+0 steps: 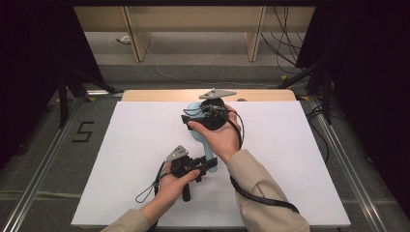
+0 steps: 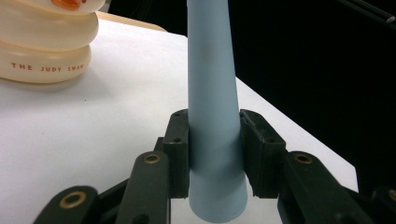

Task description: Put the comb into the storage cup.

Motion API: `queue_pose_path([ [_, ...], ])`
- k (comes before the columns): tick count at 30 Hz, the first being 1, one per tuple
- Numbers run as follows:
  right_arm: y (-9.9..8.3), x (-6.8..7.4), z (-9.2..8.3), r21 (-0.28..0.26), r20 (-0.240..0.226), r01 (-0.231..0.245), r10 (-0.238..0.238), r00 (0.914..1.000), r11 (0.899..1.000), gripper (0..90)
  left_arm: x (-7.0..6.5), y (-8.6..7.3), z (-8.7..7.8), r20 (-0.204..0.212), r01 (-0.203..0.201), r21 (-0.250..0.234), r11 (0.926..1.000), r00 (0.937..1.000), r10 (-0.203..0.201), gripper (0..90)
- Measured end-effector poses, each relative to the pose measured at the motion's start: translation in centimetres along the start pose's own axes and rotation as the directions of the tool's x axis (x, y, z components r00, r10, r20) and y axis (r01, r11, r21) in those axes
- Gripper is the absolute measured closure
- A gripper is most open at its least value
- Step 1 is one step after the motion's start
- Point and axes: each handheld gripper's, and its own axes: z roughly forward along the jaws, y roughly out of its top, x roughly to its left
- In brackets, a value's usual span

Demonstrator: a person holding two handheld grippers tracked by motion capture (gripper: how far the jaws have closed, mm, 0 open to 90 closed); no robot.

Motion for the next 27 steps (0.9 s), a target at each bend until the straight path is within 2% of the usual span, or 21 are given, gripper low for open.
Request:
queue_pose_path([
  [5,0.04,0.13,-0.03,0.002,0.023,-0.012,0.012,0.9997,1.0,20.6,0.02,0.03,-0.02,0.0,-0.003,0.004,1.0,1.0,0.003,64.7],
  [14,0.08,0.38,-0.06,0.008,0.023,-0.002,0.002,0.9997,1.0,20.8,0.05,0.07,-0.05,-0.004,-0.019,0.009,0.9998,0.9998,0.019,64.5],
  [24,0.06,0.53,-0.22,-0.004,0.037,-0.008,0.008,0.9993,1.0,21.0,-0.02,0.3,-0.12,-0.014,-0.054,0.021,0.9983,0.9984,0.054,63.2],
  [27,0.01,0.51,-0.24,-0.005,0.038,-0.013,0.013,0.9992,1.0,20.9,0.03,0.43,-0.22,-0.024,-0.067,0.027,0.9974,0.9974,0.068,59.7],
])
